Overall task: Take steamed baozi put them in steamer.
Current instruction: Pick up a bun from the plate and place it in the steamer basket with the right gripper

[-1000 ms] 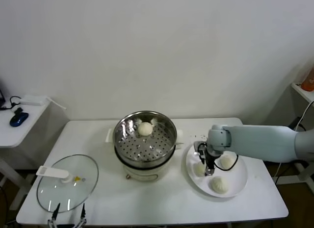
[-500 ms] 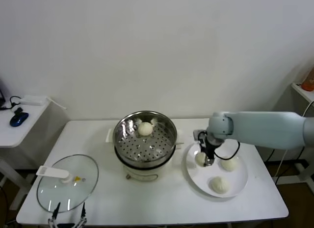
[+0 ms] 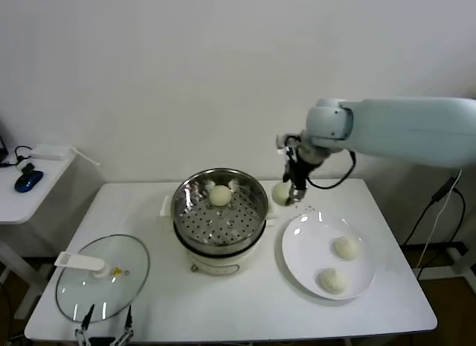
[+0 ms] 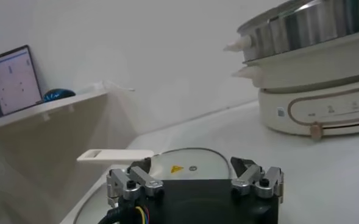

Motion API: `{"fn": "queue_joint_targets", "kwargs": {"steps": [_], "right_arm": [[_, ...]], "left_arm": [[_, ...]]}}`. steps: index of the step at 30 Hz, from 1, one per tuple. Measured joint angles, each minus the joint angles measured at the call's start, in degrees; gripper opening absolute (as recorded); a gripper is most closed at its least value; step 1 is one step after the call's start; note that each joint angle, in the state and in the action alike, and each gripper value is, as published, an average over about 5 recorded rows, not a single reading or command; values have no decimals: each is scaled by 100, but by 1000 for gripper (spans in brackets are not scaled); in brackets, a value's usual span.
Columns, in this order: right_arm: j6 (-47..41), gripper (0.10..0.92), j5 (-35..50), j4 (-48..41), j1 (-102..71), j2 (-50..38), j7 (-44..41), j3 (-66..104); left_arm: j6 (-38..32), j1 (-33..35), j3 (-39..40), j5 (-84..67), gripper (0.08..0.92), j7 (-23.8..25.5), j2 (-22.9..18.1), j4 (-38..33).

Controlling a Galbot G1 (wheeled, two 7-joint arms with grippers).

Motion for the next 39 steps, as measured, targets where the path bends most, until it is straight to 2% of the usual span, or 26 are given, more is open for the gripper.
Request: {"fn": "queue_joint_targets", "kwargs": {"steps": [15, 27, 39], "right_arm": [[-4, 670, 344, -1019, -585, 1421, -234, 830], [158, 670, -18, -2283, -1550, 2336, -405, 1221], [330, 669, -360, -3042, -2178, 2804, -468, 1387]], "left_arm": [[12, 99, 11, 4, 823, 105, -1, -114], [11, 86, -28, 21, 823, 169, -9, -44], [13, 49, -30, 31, 823, 181, -19, 3]]}}
